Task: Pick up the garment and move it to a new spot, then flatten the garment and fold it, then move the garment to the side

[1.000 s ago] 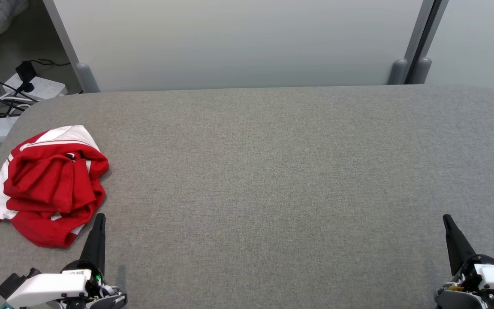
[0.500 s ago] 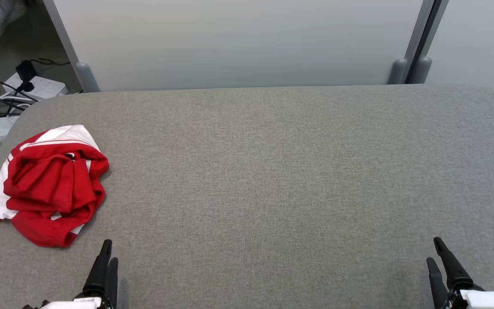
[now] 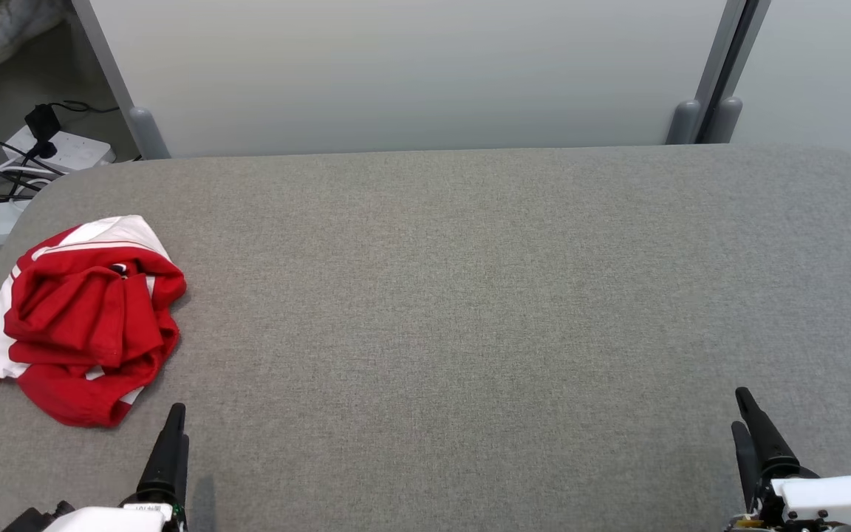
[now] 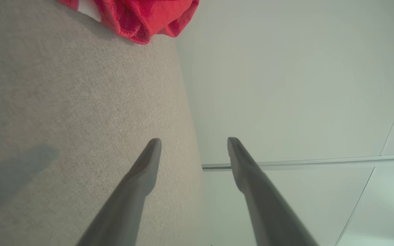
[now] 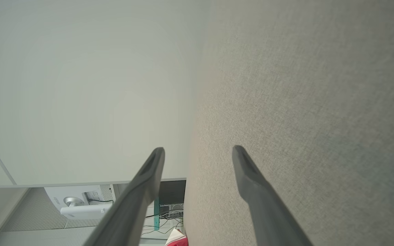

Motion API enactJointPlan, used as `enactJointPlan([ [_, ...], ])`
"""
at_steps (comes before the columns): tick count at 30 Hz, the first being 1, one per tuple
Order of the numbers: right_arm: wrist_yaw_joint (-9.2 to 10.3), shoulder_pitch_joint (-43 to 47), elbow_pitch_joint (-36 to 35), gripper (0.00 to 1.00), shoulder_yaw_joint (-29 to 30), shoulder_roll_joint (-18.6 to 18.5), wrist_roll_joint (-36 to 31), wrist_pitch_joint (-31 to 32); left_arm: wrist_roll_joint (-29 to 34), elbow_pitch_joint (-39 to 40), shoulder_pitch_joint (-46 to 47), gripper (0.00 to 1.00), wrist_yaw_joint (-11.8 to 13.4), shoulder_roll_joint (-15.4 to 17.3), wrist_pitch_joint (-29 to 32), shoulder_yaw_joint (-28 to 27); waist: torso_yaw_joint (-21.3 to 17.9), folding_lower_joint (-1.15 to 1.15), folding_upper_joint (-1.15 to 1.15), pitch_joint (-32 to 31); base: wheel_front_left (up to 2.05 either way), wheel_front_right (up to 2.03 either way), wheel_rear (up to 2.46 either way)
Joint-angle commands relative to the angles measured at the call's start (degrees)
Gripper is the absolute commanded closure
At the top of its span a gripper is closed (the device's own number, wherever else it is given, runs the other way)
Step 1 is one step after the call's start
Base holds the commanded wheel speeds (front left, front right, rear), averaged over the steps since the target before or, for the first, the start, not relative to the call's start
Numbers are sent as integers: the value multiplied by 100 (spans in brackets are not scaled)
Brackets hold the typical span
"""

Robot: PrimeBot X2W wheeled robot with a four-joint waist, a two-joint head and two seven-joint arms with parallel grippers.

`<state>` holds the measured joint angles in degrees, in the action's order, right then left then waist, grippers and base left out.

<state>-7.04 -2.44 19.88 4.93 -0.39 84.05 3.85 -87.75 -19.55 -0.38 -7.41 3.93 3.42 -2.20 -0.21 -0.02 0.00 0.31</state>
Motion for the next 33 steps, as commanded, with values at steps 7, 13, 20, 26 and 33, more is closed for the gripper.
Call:
enactJointPlan([
  [7,-19,-398,-84,0,-98,-99,-605,-181,550,139,468,0,-2,256,-135,25,-11,1,0,10,0,0,0],
  [13,-21,-517,-39,0,-181,-107,-1087,-281,982,134,539,0,-3,357,-236,77,-25,1,0,20,0,0,0],
  [20,-23,-674,57,0,-291,-119,-1744,-415,1513,97,623,0,-3,491,-370,144,-51,1,0,19,0,0,0],
  [26,-24,-797,126,0,-361,-128,-2229,-516,1920,40,687,0,-3,570,-471,196,-74,1,0,20,0,0,0],
  [33,-26,-958,109,0,-434,-139,-2683,-634,2377,83,787,0,-4,661,-589,172,-95,1,0,21,0,0,0],
])
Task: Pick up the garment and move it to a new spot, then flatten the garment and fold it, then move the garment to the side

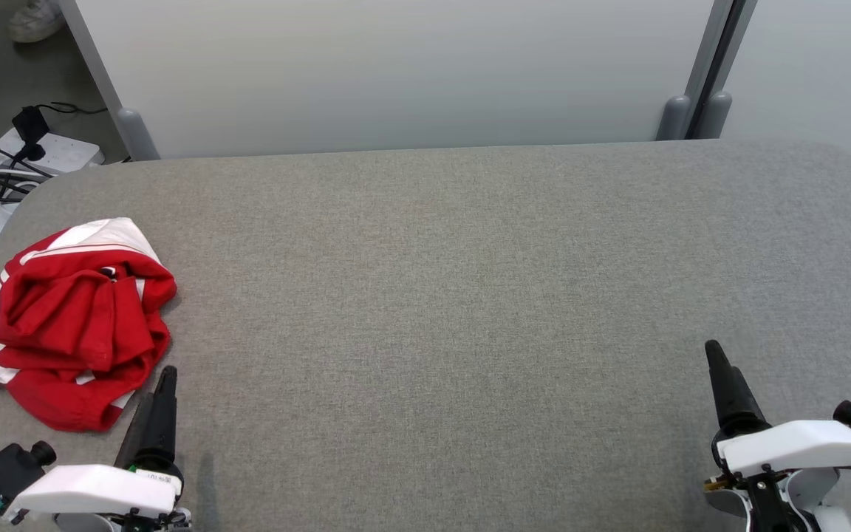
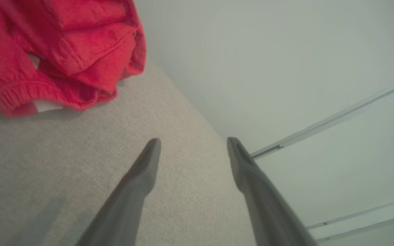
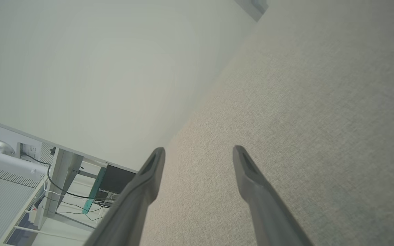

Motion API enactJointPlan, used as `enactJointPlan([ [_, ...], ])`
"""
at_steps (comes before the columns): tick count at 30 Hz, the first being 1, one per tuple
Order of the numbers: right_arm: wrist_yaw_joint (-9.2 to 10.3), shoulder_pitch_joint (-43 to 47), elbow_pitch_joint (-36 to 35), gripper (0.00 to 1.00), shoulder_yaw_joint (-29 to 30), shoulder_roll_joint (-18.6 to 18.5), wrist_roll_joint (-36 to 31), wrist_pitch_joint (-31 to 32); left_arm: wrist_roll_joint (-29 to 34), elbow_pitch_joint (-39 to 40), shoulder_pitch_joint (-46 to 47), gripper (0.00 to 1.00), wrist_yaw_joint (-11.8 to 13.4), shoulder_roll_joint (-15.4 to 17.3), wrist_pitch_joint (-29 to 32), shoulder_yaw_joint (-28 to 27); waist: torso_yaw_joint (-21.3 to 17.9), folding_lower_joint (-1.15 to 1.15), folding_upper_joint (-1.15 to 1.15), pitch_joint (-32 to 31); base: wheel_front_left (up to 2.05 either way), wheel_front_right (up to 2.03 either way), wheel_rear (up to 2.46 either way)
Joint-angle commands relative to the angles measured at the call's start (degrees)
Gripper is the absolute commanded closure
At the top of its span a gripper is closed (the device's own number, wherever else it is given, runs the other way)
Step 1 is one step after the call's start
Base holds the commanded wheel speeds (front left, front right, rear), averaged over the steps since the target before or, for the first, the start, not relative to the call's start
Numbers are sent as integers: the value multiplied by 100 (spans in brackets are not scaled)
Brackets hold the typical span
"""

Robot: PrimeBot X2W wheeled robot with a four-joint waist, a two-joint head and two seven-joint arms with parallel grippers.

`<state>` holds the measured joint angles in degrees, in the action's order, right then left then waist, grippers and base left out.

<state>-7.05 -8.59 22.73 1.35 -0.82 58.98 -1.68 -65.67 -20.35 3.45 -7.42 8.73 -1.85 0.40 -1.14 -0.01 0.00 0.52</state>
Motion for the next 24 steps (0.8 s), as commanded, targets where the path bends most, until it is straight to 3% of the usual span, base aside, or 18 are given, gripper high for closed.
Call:
enactJointPlan([
  [1,-25,-361,-178,0,-87,-97,-249,-98,231,170,417,0,-3,194,-78,-90,-4,1,0,1,0,0,0],
  [24,-31,-936,-28,0,-235,-131,-2008,-484,1607,117,721,0,-4,525,-465,-7,-35,1,0,30,0,0,0],
])
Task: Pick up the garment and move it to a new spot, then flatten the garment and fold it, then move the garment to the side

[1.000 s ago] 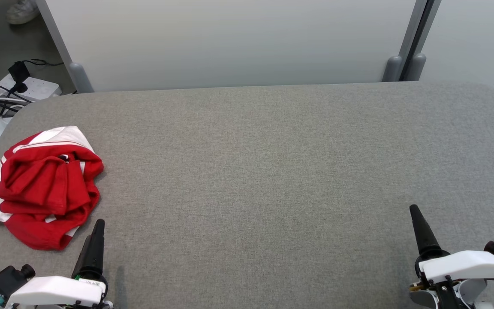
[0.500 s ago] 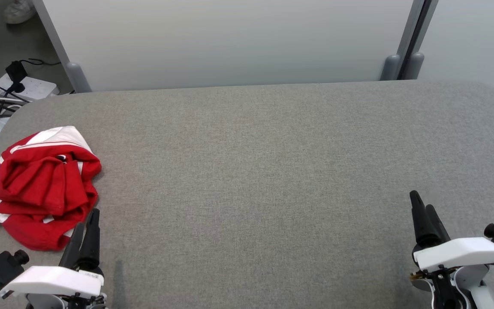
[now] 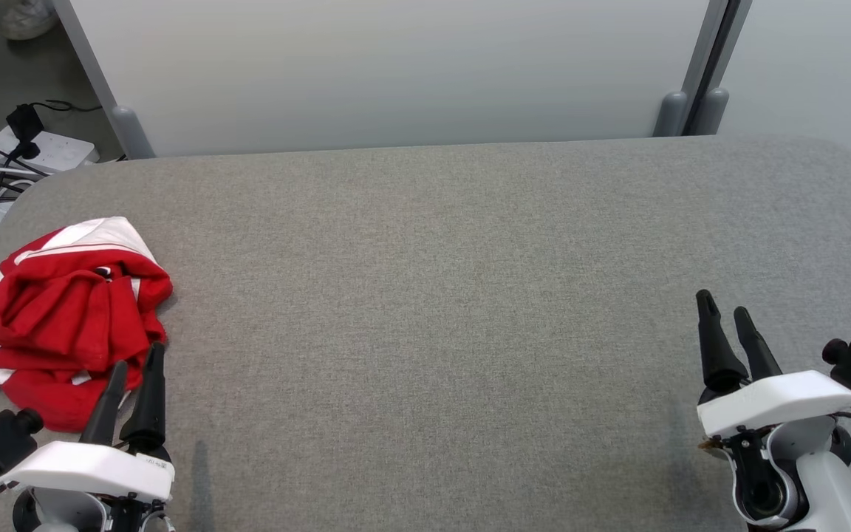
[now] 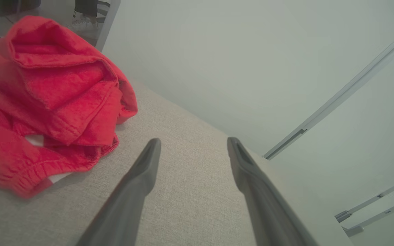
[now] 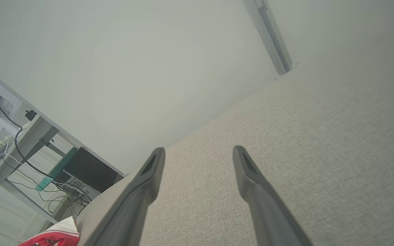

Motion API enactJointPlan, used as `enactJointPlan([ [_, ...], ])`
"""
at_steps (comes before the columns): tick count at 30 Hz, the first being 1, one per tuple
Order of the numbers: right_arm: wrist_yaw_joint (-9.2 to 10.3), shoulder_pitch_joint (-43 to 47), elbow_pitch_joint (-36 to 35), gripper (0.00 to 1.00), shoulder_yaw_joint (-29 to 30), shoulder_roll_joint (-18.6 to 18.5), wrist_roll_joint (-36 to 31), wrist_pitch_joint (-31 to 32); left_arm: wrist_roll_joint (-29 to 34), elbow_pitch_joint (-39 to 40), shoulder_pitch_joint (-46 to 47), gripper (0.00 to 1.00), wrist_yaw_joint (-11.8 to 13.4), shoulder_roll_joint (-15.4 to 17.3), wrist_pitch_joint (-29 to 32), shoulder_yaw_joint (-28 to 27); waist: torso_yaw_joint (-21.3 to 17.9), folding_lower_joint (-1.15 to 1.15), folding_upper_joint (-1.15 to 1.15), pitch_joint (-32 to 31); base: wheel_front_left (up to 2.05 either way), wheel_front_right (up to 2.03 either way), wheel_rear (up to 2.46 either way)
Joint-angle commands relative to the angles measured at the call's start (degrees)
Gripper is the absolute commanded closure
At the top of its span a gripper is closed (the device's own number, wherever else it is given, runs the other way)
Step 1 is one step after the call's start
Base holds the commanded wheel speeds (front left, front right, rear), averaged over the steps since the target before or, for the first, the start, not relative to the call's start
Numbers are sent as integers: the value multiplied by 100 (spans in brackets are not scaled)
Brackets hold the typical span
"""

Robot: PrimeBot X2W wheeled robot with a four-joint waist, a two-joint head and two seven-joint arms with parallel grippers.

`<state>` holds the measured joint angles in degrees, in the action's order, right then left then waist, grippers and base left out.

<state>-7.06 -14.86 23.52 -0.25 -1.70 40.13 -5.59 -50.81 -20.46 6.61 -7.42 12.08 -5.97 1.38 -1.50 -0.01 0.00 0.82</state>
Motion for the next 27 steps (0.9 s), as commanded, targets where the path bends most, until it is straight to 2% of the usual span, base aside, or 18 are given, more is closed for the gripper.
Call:
enactJointPlan([
  [1,-30,-338,-101,0,-86,-45,-198,-109,181,126,420,0,-4,202,-70,-104,2,1,0,2,0,0,0],
  [19,-35,-667,8,0,-349,-73,-1604,-428,1459,-53,596,0,-5,315,-389,-177,-14,1,0,7,0,0,0],
  [27,-37,-834,67,0,-360,-85,-2205,-562,2220,-137,730,0,-5,416,-523,-192,-44,1,0,0,0,0,0],
])
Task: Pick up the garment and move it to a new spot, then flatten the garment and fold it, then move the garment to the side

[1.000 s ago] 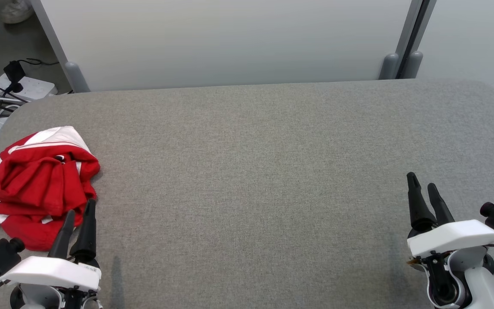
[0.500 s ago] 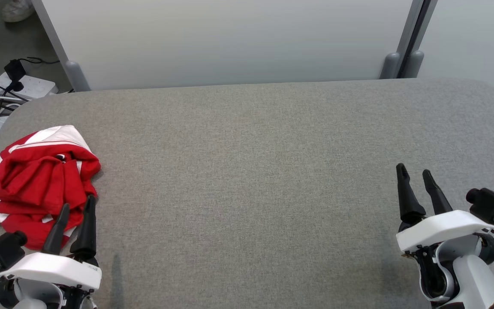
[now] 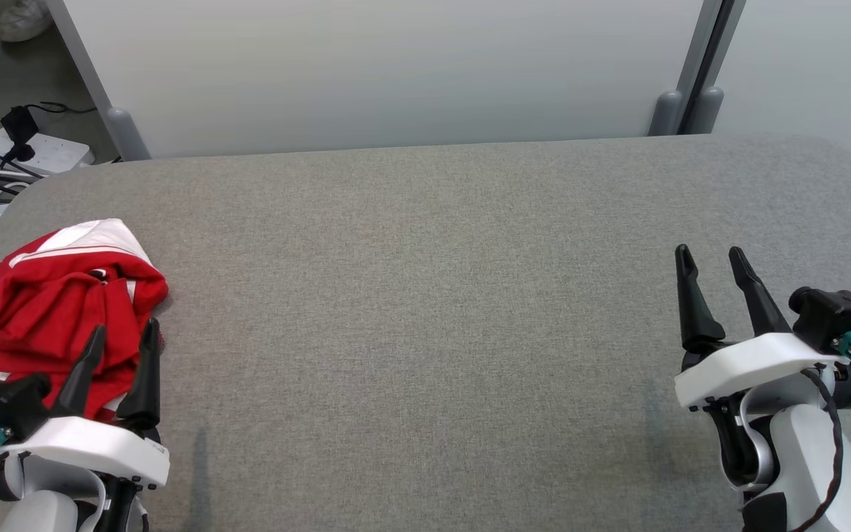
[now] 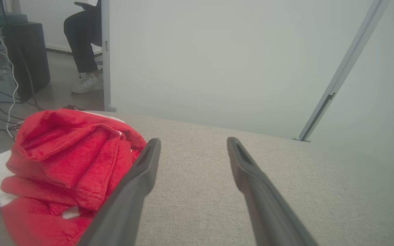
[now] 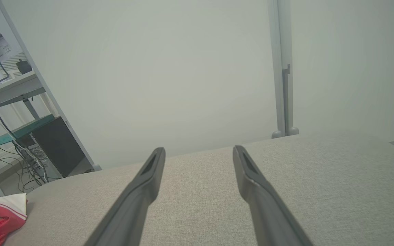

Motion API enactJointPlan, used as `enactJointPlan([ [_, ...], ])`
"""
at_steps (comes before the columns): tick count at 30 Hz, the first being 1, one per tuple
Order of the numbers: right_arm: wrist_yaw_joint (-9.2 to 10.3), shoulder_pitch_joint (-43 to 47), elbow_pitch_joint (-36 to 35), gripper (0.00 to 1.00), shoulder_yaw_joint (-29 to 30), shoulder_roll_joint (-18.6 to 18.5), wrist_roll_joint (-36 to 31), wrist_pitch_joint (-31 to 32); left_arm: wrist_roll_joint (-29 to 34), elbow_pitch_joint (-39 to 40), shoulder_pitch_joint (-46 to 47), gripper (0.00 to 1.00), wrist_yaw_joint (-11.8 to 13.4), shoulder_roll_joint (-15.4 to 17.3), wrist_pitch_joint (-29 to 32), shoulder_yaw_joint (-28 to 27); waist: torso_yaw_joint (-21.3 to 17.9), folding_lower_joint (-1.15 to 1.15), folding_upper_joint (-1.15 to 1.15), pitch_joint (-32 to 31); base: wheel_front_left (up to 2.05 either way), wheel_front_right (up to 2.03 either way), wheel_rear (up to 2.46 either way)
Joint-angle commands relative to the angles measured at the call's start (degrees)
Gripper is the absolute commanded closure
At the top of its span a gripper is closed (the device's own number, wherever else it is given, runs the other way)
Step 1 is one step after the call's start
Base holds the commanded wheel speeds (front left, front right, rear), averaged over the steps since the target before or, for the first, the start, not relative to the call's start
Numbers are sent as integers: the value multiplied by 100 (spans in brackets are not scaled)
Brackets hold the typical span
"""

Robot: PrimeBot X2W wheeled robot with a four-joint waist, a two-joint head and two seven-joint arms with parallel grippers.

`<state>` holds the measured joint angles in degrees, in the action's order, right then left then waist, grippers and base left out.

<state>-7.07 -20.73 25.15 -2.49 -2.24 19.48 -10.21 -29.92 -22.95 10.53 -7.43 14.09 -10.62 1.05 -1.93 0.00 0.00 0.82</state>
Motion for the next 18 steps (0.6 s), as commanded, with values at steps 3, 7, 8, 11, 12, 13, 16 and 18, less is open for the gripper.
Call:
enactJointPlan([
  [3,-37,-287,-48,0,-165,-35,-328,-150,333,54,366,0,-4,213,-108,-117,-8,0,0,-2,0,0,0],
  [7,-38,-353,27,0,-187,-41,-588,-217,549,-77,423,0,-5,214,-176,-99,-12,0,0,-1,0,0,0],
  [8,-38,-359,35,0,-198,-43,-653,-234,611,-106,434,0,-5,216,-193,-103,-15,0,0,-4,0,0,0],
  [11,-39,-372,74,0,-210,-46,-782,-267,727,-193,450,0,-5,209,-226,-139,-23,0,0,-7,0,0,0],
  [12,-39,-376,83,0,-216,-47,-850,-284,795,-222,454,0,-5,207,-243,-164,-28,0,0,-7,0,0,0],
  [13,-39,-376,91,0,-219,-49,-923,-301,867,-236,457,0,-5,204,-260,-184,-35,0,0,-7,0,0,0],
  [16,-40,-406,143,0,-211,-53,-1148,-351,1091,-281,473,0,-5,192,-310,-282,-59,0,0,-4,0,0,0],
  [18,-40,-434,172,0,-200,-56,-1294,-385,1239,-292,491,0,-5,184,-344,-377,-83,0,0,-5,0,0,0],
])
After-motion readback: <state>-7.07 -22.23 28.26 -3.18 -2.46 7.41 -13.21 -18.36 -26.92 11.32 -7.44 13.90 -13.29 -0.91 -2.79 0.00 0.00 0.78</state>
